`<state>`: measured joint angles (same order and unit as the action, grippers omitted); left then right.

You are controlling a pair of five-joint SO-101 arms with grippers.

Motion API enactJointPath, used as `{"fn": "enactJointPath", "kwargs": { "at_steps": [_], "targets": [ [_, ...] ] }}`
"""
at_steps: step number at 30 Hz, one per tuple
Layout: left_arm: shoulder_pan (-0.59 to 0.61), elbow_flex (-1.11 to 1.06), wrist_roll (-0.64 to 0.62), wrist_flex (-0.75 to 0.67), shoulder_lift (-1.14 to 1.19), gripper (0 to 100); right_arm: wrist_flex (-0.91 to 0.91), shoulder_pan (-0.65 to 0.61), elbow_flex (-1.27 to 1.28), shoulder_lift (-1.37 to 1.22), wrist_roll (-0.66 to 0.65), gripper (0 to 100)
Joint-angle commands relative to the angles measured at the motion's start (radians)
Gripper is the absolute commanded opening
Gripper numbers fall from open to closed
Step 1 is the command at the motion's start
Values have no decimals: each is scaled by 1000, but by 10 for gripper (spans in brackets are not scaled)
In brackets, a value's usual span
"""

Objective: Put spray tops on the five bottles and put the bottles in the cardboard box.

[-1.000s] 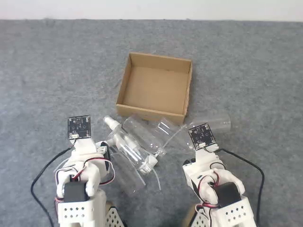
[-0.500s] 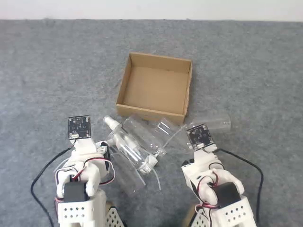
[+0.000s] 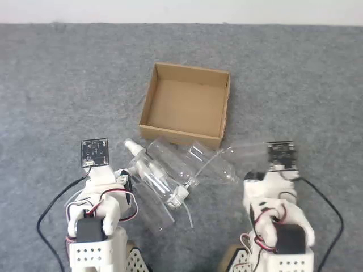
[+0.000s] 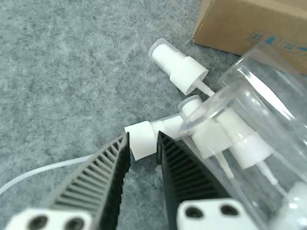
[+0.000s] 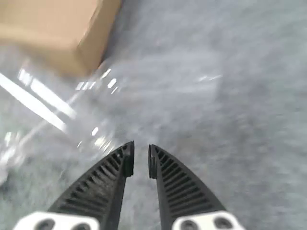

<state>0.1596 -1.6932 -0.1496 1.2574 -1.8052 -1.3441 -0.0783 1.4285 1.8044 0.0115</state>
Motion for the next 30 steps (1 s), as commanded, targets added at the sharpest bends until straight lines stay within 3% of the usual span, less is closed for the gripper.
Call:
{"fn": "enactJointPath", "kwargs": {
  "at_steps": [1,11,19,30],
  "targets": [
    [-2,8,-9,5,-14,84,1,101,-167,12,-14,6],
    [-2,8,-9,5,-14,84,82,116,-270,12,-15,6],
    [-2,8,-9,5,-14,84,245,113,-273,12,-285,6],
    [-2,8,-9,5,-14,84,268,108,-493,-44,-353,6]
  ]
}}
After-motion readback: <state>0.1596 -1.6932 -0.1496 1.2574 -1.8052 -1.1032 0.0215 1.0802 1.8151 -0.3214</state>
